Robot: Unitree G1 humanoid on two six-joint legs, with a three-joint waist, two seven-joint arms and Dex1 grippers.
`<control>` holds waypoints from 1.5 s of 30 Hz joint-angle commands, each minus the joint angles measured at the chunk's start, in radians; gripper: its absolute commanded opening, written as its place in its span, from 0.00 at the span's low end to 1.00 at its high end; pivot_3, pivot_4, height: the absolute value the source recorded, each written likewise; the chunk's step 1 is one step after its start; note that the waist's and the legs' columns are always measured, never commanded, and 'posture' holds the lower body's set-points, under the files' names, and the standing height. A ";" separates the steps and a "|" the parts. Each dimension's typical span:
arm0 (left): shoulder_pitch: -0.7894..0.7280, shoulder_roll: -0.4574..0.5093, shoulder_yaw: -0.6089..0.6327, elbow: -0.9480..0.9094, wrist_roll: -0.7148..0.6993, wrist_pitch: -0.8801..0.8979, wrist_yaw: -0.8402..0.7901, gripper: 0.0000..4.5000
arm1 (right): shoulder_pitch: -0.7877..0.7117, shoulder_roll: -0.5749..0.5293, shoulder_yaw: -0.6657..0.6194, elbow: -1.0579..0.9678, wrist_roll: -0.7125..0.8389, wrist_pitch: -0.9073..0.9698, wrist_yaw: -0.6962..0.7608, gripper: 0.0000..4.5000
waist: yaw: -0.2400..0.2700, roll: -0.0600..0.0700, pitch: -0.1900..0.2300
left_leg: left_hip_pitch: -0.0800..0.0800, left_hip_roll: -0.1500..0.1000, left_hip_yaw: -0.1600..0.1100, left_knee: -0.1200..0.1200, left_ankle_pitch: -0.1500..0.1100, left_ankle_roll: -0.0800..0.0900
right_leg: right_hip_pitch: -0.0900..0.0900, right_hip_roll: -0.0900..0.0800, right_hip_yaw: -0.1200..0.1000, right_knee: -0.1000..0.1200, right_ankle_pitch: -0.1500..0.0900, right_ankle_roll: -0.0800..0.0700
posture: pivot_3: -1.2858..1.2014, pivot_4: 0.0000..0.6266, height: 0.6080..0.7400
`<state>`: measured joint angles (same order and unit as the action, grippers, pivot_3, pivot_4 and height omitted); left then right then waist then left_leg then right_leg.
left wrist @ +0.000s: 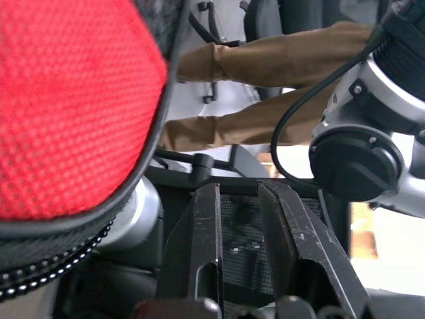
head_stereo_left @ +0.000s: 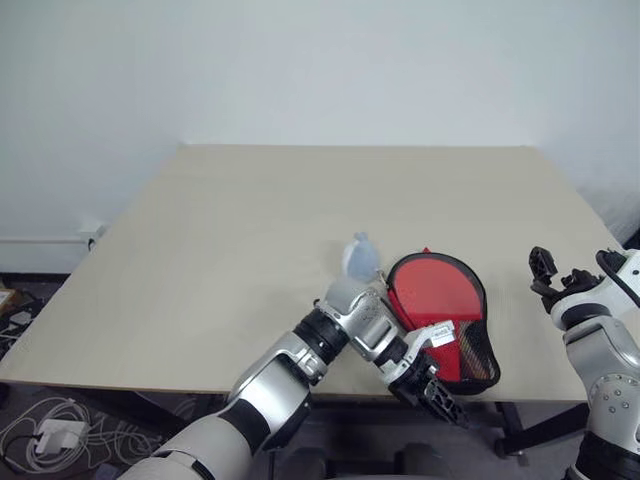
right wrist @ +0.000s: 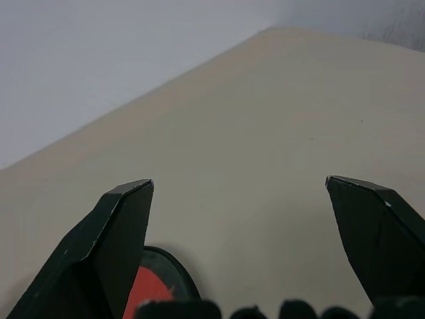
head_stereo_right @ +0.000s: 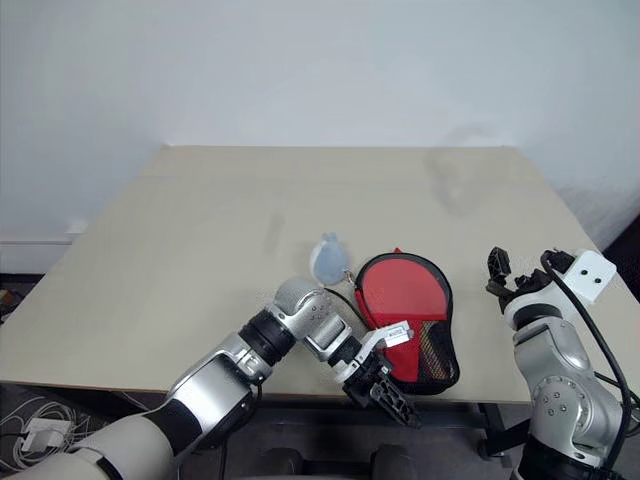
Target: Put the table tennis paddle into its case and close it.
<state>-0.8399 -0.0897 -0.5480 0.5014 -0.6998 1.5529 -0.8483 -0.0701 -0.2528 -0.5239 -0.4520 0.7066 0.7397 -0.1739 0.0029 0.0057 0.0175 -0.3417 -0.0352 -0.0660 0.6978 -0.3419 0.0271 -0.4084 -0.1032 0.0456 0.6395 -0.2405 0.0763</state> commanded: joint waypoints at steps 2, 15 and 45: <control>-0.021 -0.001 0.096 0.012 0.029 -0.002 0.036 0.19 | -0.001 0.004 0.005 -0.042 -0.002 -0.017 -0.004 1.00 | 0.000 0.000 0.000 | 0.000 0.000 0.000 0.000 0.000 0.000 | 0.000 0.000 0.000 0.000 0.000 0.000 | 0.52 0.00 0.82; -0.030 0.169 0.338 -0.131 -0.050 0.062 0.126 0.32 | -0.016 -0.020 0.072 -0.002 -0.075 -0.022 0.009 1.00 | -0.002 0.001 0.001 | 0.000 0.000 -0.001 0.000 0.000 0.000 | 0.000 0.000 0.000 0.000 0.000 0.000 | 0.52 0.00 0.82; -0.073 -0.038 0.625 0.225 -0.076 0.062 0.536 0.92 | -0.032 0.014 0.043 0.022 -0.065 -0.017 0.023 1.00 | 0.000 0.000 0.001 | 0.000 -0.001 -0.001 0.000 0.000 0.000 | 0.000 0.000 0.000 0.000 0.000 0.000 | 0.52 0.00 0.82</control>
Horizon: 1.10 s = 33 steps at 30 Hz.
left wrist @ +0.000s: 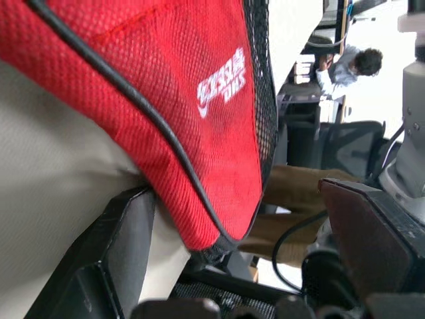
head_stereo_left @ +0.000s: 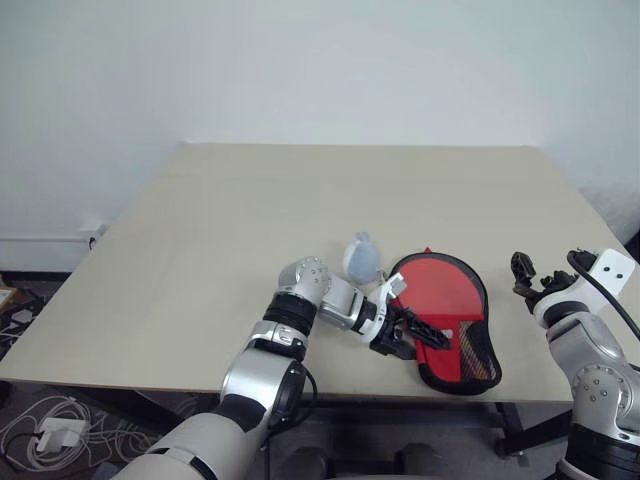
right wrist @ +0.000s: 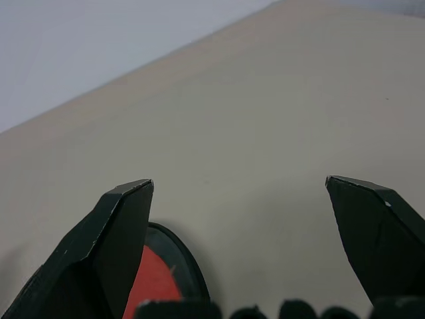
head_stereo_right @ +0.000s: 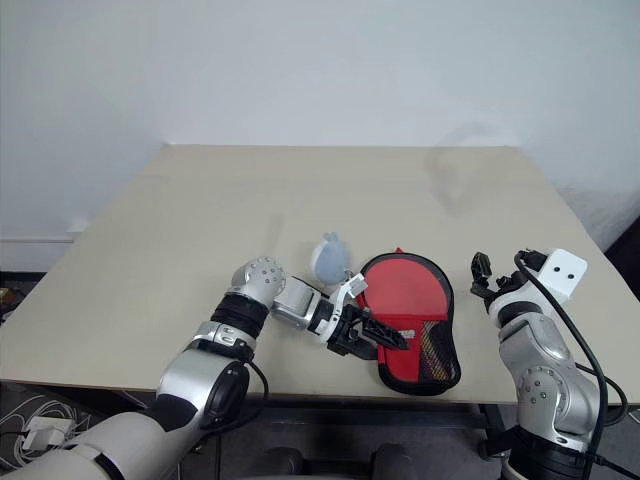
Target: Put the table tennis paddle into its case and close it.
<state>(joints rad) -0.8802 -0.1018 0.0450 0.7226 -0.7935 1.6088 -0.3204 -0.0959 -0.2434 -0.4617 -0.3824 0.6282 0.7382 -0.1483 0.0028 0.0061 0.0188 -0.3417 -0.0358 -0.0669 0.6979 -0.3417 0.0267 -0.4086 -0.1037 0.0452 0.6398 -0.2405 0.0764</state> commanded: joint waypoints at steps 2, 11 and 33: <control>-0.030 -0.038 0.032 0.005 0.033 0.006 0.009 0.92 | -0.008 0.007 -0.022 -0.047 0.014 -0.012 -0.004 1.00 | 0.000 0.000 0.000 | 0.000 0.000 0.000 0.000 0.000 0.000 | 0.000 0.000 0.000 0.000 0.000 0.000 | 0.52 0.00 0.82; -0.021 -0.050 0.018 -0.008 0.052 0.006 -0.025 0.22 | -0.019 0.010 -0.027 -0.039 0.013 -0.008 -0.004 1.00 | 0.000 0.000 0.000 | 0.000 0.000 0.000 0.000 0.000 0.000 | 0.000 0.000 0.000 0.000 0.000 0.000 | 0.52 0.00 0.82; -0.070 -0.093 -0.116 0.091 -0.023 0.006 -0.073 0.01 | -0.023 0.026 -0.011 -0.048 -0.010 -0.021 -0.014 1.00 | 0.000 0.000 0.000 | 0.000 0.000 0.000 0.000 0.000 0.000 | 0.000 0.000 0.000 0.000 0.000 0.000 | 0.52 0.00 0.82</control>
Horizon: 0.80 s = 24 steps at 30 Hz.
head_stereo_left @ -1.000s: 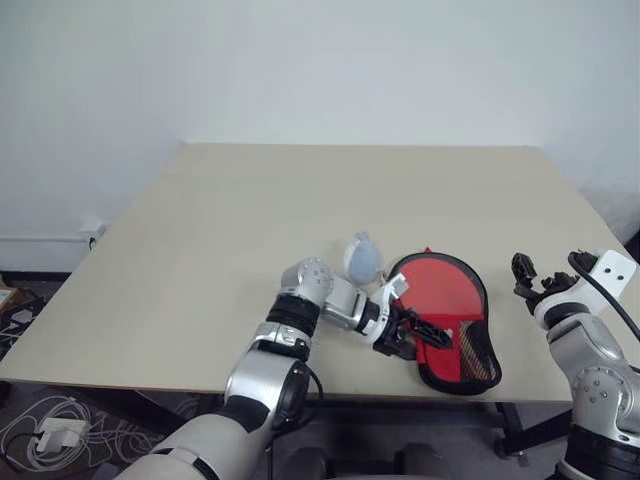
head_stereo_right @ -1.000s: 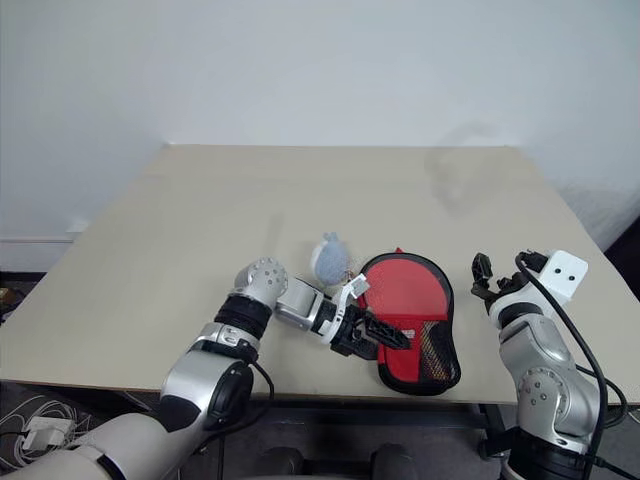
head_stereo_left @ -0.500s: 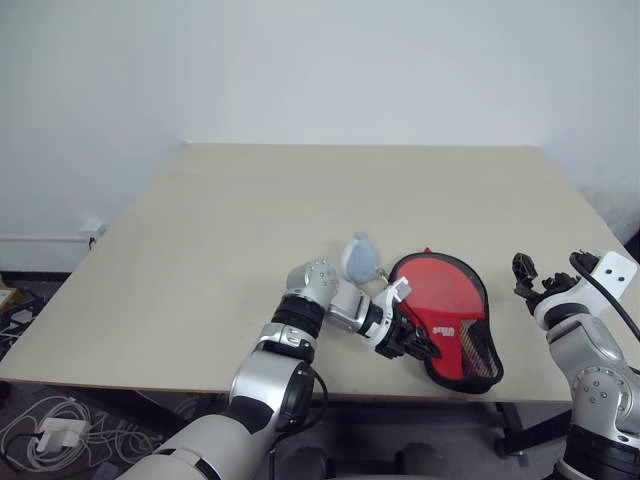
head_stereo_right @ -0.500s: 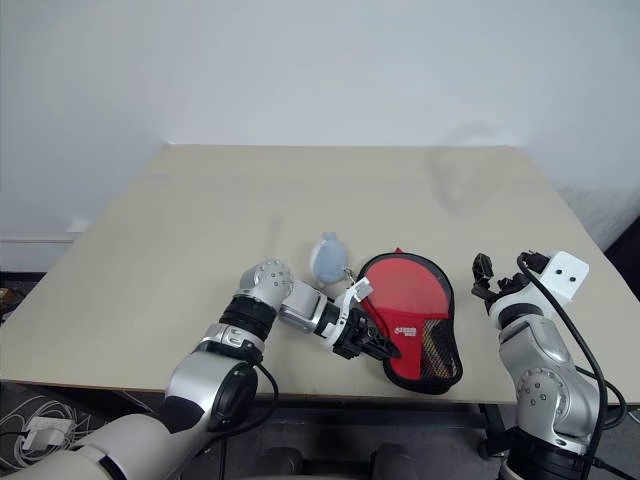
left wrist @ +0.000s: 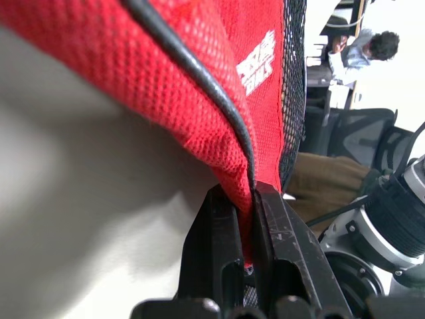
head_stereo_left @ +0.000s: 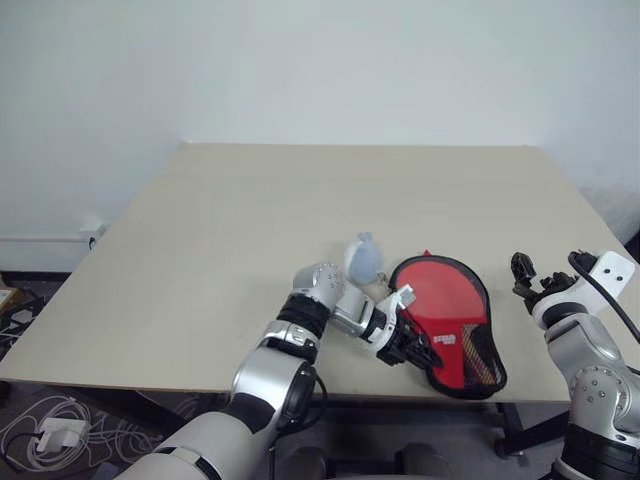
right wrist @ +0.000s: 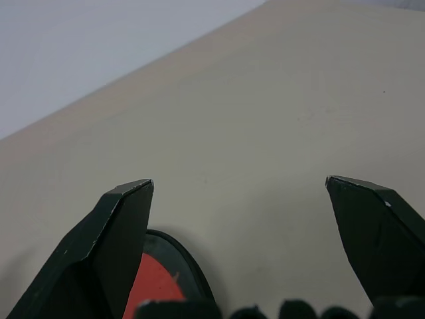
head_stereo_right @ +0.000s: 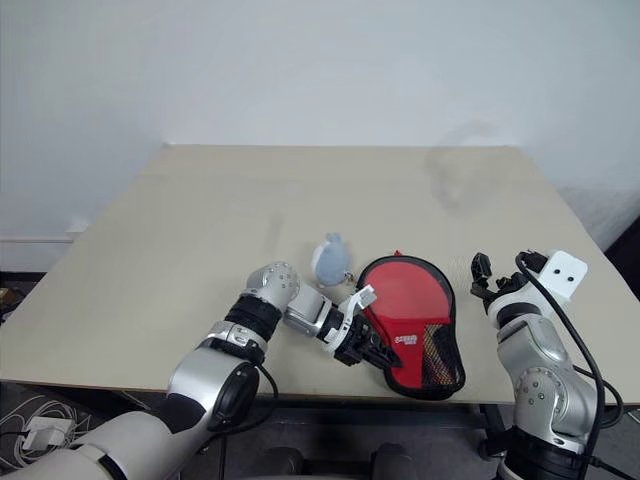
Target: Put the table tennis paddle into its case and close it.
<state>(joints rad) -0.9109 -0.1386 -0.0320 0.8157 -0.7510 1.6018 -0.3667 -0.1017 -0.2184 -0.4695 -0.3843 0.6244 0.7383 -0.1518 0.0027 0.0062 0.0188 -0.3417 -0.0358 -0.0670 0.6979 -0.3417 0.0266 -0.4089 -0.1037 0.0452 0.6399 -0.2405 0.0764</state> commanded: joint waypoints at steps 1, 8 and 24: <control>-0.042 -0.061 -0.055 0.000 -0.082 0.013 -0.026 0.01 | -0.018 0.003 -0.001 -0.047 -0.008 -0.022 -0.012 1.00 | 0.000 0.000 0.000 | 0.000 0.000 0.000 0.000 0.000 0.000 | 0.000 0.000 0.000 0.000 0.000 0.000 | 0.52 0.00 0.82; -0.036 -0.066 -0.180 -0.021 -0.213 0.013 -0.021 0.01 | -0.006 0.017 0.013 -0.045 -0.025 -0.035 -0.015 1.00 | 0.000 0.000 0.000 | 0.000 0.000 0.000 0.000 0.000 0.000 | 0.000 0.000 0.000 0.000 0.000 0.000 | 0.52 0.00 0.82; 0.044 0.009 -0.369 -0.109 -0.565 0.013 0.143 0.01 | -0.005 0.008 0.021 -0.043 -0.052 -0.017 -0.001 1.00 | 0.000 0.001 0.000 | 0.000 0.000 0.000 0.000 0.000 0.000 | 0.000 0.000 0.000 0.000 0.000 0.000 | 0.52 0.00 0.82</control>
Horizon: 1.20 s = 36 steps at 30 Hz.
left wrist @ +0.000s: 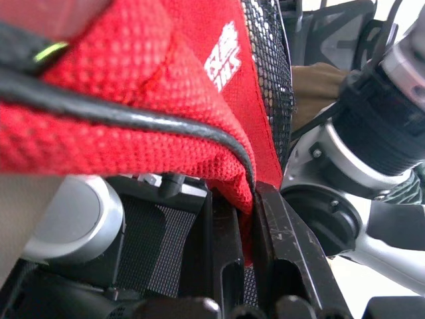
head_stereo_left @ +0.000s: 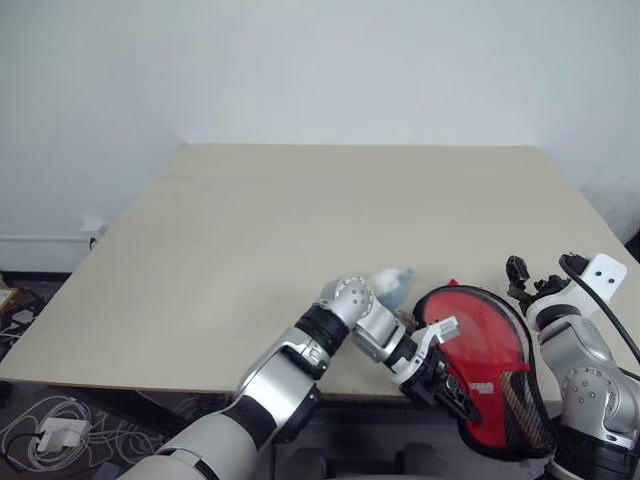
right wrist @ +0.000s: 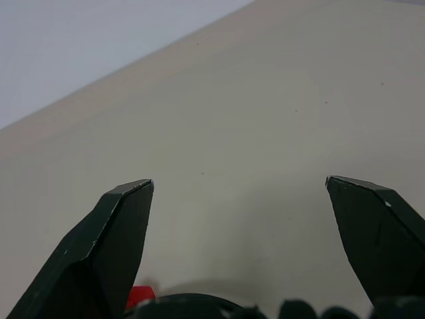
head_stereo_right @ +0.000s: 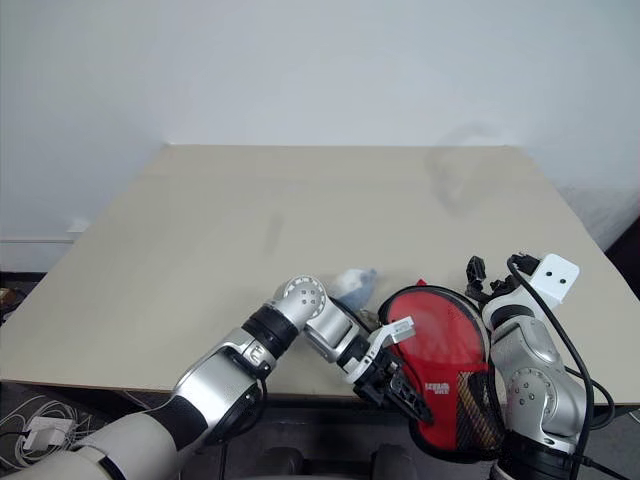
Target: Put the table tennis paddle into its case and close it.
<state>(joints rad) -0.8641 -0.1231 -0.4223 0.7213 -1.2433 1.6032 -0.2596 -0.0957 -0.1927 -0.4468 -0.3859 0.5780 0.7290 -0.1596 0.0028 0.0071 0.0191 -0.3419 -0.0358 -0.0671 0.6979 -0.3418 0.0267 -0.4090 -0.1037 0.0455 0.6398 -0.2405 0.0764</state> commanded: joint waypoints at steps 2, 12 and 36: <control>0.002 0.000 0.025 -0.015 -0.091 0.011 0.064 0.12 | -0.012 -0.020 -0.003 -0.038 -0.006 -0.007 0.009 1.00 | 0.000 0.000 0.000 | 0.000 0.000 0.000 0.000 0.000 0.000 | 0.000 0.000 0.000 0.000 0.000 0.000 | 0.52 0.00 0.82; -0.009 0.081 0.072 -0.076 -0.069 0.011 0.137 0.69 | -0.038 -0.028 0.013 -0.012 -0.010 -0.012 0.024 1.00 | -0.001 0.000 0.000 | 0.000 0.000 0.000 0.000 0.000 0.000 | 0.000 0.000 0.000 0.000 0.000 0.000 | 0.52 0.00 0.82; 0.087 0.380 -0.108 -0.718 0.469 -0.544 -0.474 0.69 | -0.096 -0.172 0.026 -0.006 0.163 0.079 0.267 1.00 | -0.001 0.005 0.006 | 0.000 0.000 0.001 0.000 0.000 0.000 | 0.000 0.001 0.000 -0.001 0.000 0.000 | 0.52 0.00 0.82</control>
<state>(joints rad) -0.7720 0.2557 -0.5435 0.0349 -0.8260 1.1512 -0.7059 -0.2026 -0.3446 -0.4342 -0.3655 0.7056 0.7853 0.0548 0.0022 0.0118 0.0248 -0.3421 -0.0352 -0.0657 0.6978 -0.3415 0.0265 -0.4085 -0.1028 0.0454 0.6388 -0.2406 0.0761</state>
